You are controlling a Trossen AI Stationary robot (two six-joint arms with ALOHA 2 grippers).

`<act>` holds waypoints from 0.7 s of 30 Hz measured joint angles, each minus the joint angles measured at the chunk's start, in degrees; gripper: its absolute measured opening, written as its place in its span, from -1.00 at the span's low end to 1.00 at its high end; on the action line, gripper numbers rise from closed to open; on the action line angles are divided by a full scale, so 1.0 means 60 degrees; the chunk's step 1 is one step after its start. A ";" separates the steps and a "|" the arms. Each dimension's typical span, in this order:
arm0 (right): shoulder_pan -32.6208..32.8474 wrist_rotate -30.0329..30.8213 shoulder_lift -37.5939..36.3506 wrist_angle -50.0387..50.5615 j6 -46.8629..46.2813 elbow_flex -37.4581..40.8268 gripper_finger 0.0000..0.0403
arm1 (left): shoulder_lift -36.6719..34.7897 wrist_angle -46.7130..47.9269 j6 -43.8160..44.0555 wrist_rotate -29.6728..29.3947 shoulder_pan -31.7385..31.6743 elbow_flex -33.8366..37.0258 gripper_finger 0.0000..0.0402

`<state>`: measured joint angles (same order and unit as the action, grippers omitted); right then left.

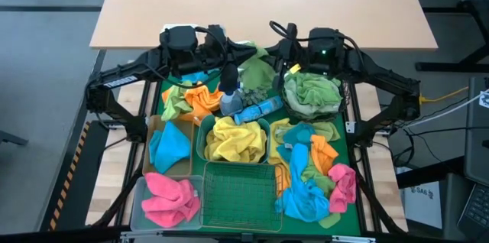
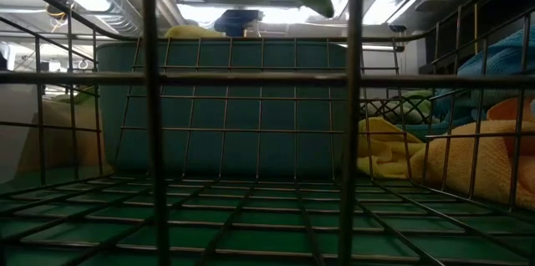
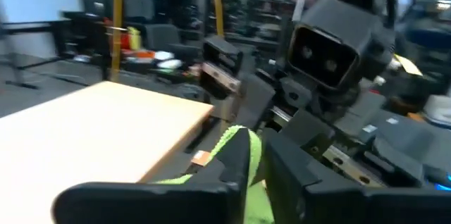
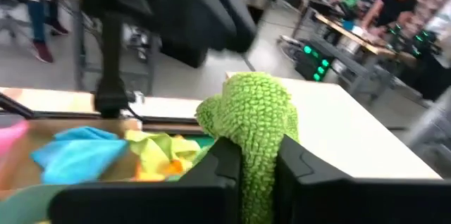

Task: Sort microfiber towel by color & place in baskets
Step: Put the green microfiber towel into the black wire basket

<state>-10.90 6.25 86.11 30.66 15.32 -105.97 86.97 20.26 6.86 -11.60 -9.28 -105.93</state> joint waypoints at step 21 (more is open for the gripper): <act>-0.1713 0.2201 -0.1302 0.5229 -0.1048 -0.0459 -0.91 | 0.0005 0.2264 -0.0004 -0.2133 -0.0007 0.0000 -0.58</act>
<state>-21.18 19.45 78.30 62.03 9.03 -108.73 87.00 33.84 6.84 -24.40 -9.32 -105.93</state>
